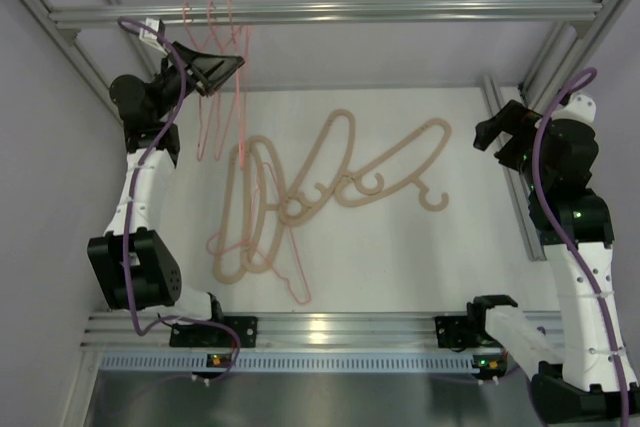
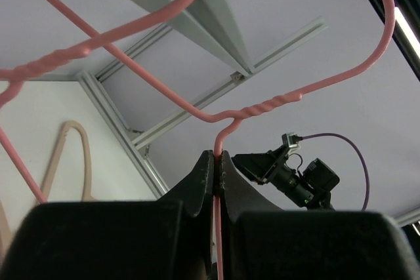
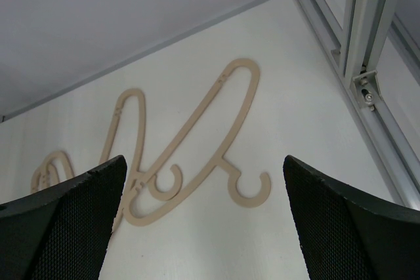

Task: Organize the hangers

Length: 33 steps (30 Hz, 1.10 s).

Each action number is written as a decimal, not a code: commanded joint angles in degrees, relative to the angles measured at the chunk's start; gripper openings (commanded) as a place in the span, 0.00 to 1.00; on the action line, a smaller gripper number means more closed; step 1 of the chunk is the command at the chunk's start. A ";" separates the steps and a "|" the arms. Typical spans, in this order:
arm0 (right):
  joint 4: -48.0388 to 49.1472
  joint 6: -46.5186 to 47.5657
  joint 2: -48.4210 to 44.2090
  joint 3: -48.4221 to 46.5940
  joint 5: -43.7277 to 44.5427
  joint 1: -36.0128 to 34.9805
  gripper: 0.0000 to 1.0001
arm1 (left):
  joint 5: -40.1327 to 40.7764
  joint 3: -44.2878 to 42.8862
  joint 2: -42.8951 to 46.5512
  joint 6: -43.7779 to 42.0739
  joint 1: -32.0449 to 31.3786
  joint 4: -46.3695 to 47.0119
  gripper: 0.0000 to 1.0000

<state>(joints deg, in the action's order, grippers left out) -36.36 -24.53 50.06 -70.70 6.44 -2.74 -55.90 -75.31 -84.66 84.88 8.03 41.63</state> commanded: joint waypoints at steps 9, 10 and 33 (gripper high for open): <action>1.55 0.72 0.12 -2.69 0.77 0.72 0.99 | 0.44 -1.60 -2.00 -7.98 1.02 -5.77 0.00; 1.64 0.72 0.12 -2.69 1.03 0.72 0.99 | 0.44 -1.68 -2.26 -7.98 1.02 -5.77 0.00; 1.55 1.07 0.21 -2.96 1.12 0.72 0.99 | 1.14 -5.99 -8.32 -1.39 2.51 -0.32 0.00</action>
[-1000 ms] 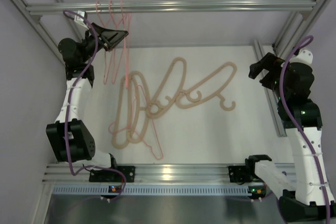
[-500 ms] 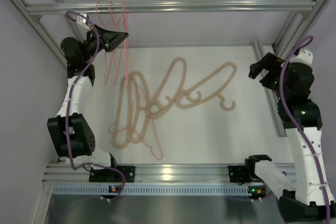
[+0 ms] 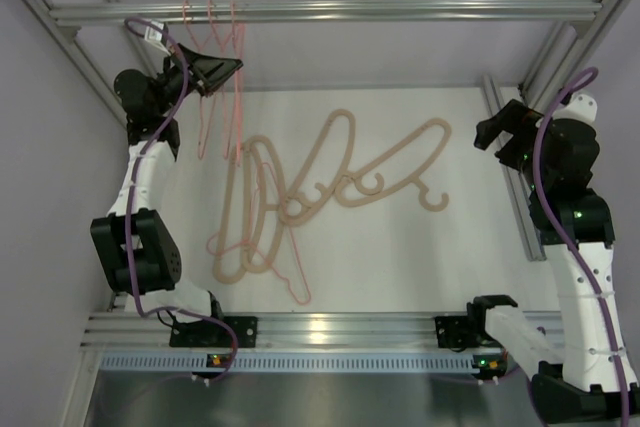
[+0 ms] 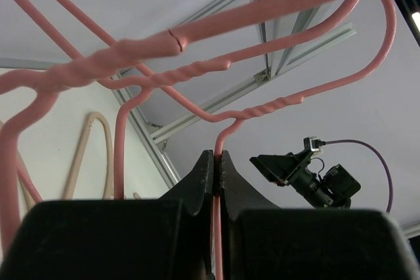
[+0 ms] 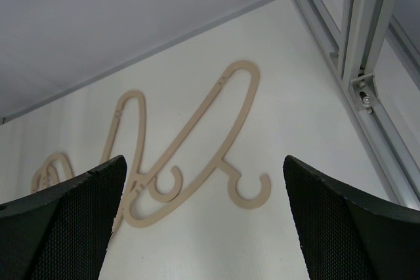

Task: Organize the hangers

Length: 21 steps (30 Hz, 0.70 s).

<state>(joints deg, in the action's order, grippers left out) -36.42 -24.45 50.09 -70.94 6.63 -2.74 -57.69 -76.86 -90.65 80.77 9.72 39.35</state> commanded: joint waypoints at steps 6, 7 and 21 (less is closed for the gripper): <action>1.62 0.89 0.36 -2.80 0.75 0.72 1.00 | 3.64 -5.40 -3.13 4.21 0.83 2.57 0.00; 1.62 0.89 0.36 -2.89 0.84 0.72 0.99 | 3.46 -5.67 -3.48 4.83 0.92 3.27 0.00; 1.71 0.63 -0.07 -2.63 0.31 0.72 1.00 | 9.35 1.01 3.63 4.40 0.92 -1.99 0.00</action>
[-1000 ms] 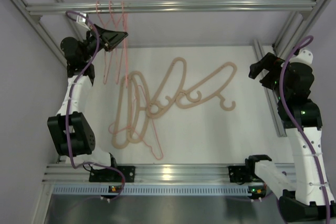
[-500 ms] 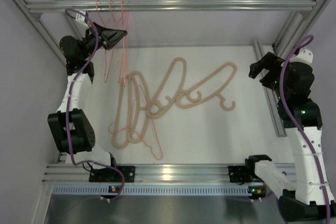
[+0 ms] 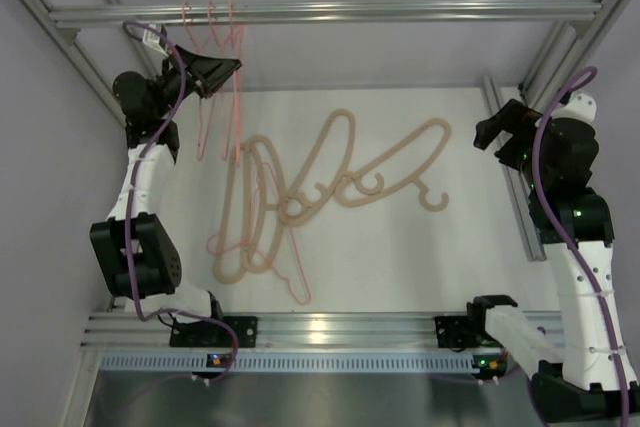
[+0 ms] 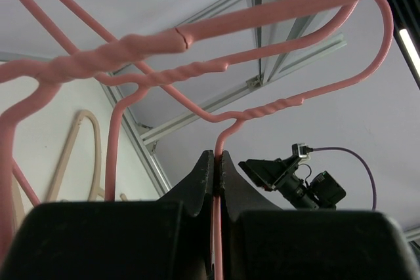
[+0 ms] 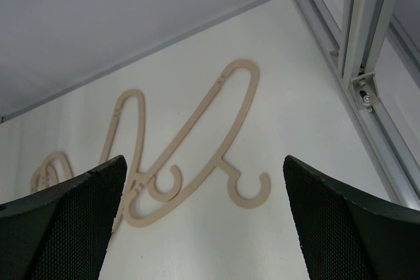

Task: Organize the hangers

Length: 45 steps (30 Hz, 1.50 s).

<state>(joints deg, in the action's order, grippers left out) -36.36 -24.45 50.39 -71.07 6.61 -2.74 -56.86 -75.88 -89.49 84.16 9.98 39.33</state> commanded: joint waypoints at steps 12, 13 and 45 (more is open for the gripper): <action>1.55 0.54 -1.17 -1.97 0.33 0.72 0.99 | 12.65 3.54 5.91 2.67 0.66 -7.86 0.00; 1.55 0.63 -1.26 -1.97 0.24 0.72 1.00 | 12.65 3.46 5.82 3.02 0.74 -7.87 0.00; 1.29 0.28 -1.96 -2.41 0.07 0.81 0.99 | 15.29 -2.70 6.53 3.82 0.48 -19.20 0.00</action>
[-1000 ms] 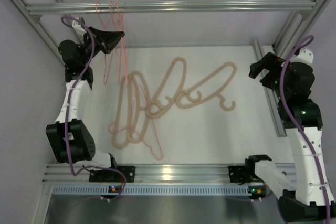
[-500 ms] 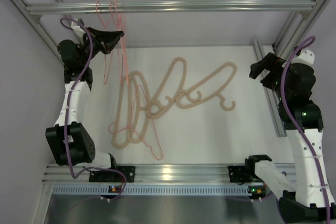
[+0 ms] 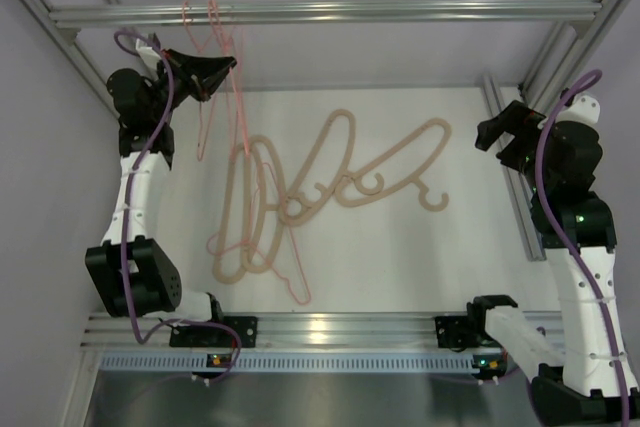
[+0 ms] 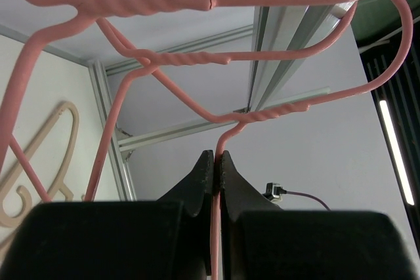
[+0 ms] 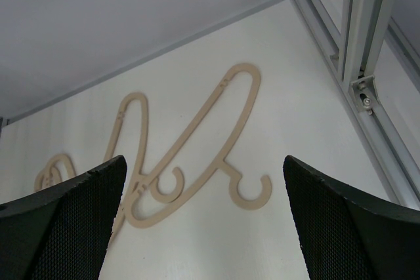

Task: Organize the hangers

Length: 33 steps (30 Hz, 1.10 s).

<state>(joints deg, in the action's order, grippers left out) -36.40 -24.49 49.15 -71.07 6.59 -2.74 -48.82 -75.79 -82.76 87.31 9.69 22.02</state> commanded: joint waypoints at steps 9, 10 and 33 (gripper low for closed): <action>1.07 0.67 -1.16 -2.85 0.35 0.72 0.99 | 7.25 -7.52 -1.35 -4.24 -1.17 -7.17 0.00; 1.07 0.67 -1.16 -2.85 0.35 0.72 1.00 | 7.42 -7.71 -1.26 -4.42 -1.34 -7.25 0.00; 0.81 0.94 -1.60 -2.76 0.88 0.72 0.99 | 5.66 -9.38 -3.02 -9.09 -5.12 -11.39 0.00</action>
<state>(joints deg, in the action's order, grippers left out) -36.45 -24.45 48.36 -71.72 6.63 -2.74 -43.42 -85.23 -85.58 79.07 4.69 10.57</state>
